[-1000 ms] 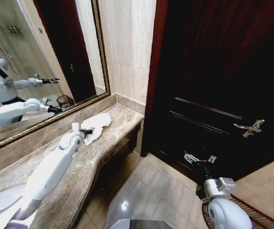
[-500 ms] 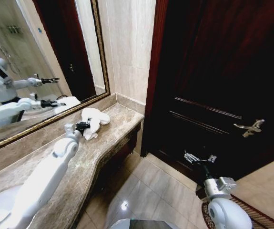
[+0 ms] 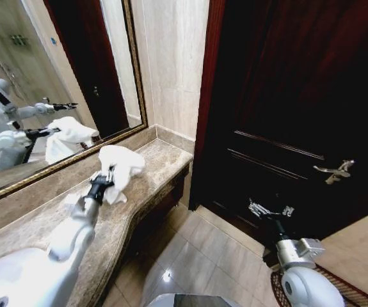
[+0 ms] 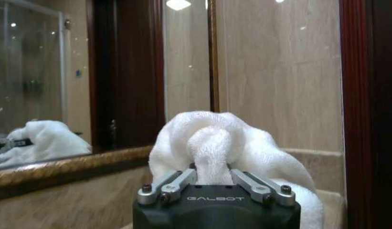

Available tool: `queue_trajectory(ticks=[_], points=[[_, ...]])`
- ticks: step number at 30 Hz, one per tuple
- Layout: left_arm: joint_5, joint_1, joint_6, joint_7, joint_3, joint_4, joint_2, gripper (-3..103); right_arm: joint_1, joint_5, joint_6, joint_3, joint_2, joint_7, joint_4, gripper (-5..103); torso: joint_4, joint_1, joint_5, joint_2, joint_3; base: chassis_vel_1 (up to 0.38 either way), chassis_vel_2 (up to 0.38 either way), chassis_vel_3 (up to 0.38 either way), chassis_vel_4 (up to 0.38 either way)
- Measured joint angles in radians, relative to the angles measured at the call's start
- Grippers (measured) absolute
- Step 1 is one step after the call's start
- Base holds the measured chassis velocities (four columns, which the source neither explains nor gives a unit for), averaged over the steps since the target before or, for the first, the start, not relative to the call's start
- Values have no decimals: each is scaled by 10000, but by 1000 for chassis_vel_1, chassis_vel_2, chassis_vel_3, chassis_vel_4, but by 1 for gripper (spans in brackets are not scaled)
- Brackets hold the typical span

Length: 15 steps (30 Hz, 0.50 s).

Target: Discard the used towel into the hamper.

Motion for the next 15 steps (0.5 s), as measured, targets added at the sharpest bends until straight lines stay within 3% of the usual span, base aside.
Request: queue_trajectory(ticks=[6,8,15], points=[[652,1039,-694,253,-61,-394,-570,10,45,111,-3,49,-47,-27,-9,100,0,0,2,0,0,0,0,0,0],[823,1406,-1199,440,-202,-490,-608,10,47,151,10,85,-64,-36,-30,100,-1,0,2,0,0,0,0,0,0],[587,1609,-1531,608,-533,-684,-602,10,13,216,25,124,-57,-77,53,100,-1,0,0,0,2,0,0,0,0]])
